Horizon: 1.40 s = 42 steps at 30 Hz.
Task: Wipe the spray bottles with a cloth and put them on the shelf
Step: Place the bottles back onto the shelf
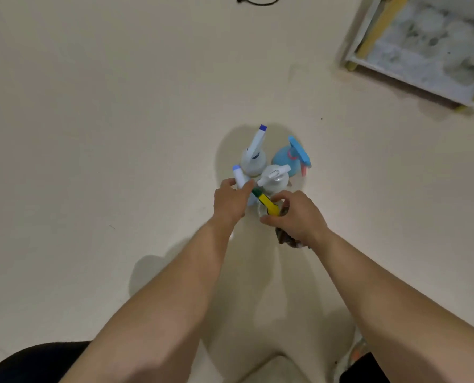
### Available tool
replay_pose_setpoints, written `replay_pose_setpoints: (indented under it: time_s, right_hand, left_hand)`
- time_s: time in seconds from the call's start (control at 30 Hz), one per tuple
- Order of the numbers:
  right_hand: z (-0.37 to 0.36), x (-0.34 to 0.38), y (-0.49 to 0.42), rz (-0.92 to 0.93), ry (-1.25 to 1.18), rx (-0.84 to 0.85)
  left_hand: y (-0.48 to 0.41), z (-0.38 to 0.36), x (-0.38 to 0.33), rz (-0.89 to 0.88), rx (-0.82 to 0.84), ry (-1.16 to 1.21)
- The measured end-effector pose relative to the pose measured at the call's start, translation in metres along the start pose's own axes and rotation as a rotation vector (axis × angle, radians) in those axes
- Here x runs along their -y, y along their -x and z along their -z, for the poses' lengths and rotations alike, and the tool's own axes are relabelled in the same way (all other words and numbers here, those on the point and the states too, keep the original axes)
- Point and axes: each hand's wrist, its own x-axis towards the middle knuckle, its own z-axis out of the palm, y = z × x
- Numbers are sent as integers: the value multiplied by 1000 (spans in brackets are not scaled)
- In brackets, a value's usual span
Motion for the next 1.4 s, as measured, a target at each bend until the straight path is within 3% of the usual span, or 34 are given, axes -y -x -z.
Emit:
replay_pose_setpoints:
  time_s: [0.1,0.2,0.37,0.57,0.73,0.83,1.0,1.1,1.23,1.4]
  right_hand:
    - [-13,-3,-12,66,142,-54]
    - [-8,-2,-10,137,299,-10]
    - [17,-4,-1,99,495,71]
    - [43,8,16,133,369,168]
    - [56,21,11,230,385,114]
    - [62,25,2,225,357,96]
    - [64,33,-3,224,252,14]
    - [65,45,-6,268,324,109]
    - [61,57,-20,182,398,242]
    - [54,50,-26,157,365,236]
  left_hand:
    - [-22,-9,2,-34,24,80]
    - [-35,-5,2,-129,-22,9]
    - [-40,14,1,-177,-55,-121]
    - [-51,39,-20,-314,-122,-464]
    - [-42,47,-54,-357,-110,-776]
    - [-36,41,-76,-327,7,-931]
    - [-38,43,-103,-266,193,-987]
    - [-41,43,-111,-292,279,-1013]
    - [-46,37,-117,-320,357,-985]
    - [-55,41,-120,-257,448,-895]
